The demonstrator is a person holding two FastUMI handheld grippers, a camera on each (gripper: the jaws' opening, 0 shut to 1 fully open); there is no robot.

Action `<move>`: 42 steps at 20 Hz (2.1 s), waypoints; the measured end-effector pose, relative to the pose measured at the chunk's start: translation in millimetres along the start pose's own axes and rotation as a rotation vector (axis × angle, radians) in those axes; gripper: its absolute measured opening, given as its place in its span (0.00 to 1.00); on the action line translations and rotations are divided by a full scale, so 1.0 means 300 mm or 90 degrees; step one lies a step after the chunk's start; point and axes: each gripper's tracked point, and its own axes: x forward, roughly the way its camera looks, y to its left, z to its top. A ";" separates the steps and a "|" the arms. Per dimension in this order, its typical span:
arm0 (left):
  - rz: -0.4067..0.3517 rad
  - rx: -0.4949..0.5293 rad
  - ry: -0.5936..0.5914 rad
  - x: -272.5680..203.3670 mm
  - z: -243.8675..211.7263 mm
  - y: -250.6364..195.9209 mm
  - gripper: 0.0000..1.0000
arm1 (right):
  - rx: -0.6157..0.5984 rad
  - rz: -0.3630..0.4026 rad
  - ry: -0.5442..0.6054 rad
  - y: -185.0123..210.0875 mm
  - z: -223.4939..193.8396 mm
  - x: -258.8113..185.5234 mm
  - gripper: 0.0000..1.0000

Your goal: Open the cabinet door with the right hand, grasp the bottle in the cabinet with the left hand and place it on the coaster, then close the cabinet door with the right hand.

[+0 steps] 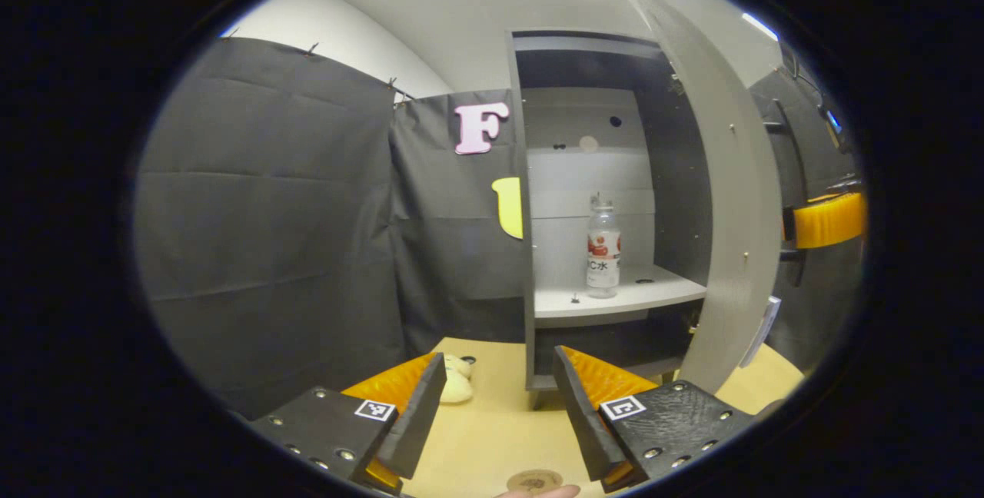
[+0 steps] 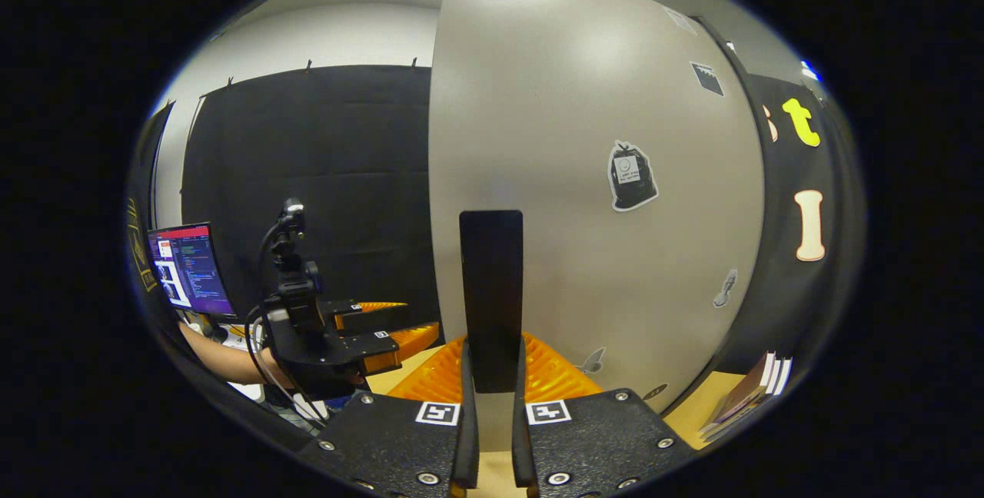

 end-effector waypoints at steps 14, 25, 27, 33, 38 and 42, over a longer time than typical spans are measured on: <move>-0.123 0.020 -0.020 0.141 0.078 -0.374 0.76 | 0.040 -0.214 -0.016 0.033 0.022 -0.430 0.17; -0.092 0.050 -0.059 0.279 0.145 -0.483 0.81 | 0.060 -0.404 -0.061 0.043 -0.007 -0.580 0.17; -0.091 0.044 -0.070 0.345 0.177 -0.509 0.81 | 0.074 -0.422 -0.065 0.074 -0.043 -0.636 0.18; -0.090 0.054 -0.100 0.560 0.249 -0.575 0.81 | 0.060 -0.455 -0.023 0.225 -0.162 -0.794 0.44; -0.084 0.065 -0.136 0.711 0.315 -0.622 0.80 | -0.015 -0.659 -0.096 0.209 -0.069 -1.188 0.92; -0.082 0.052 -0.143 0.809 0.332 -0.639 0.75 | 0.024 -0.729 -0.178 0.106 -0.007 -1.334 0.93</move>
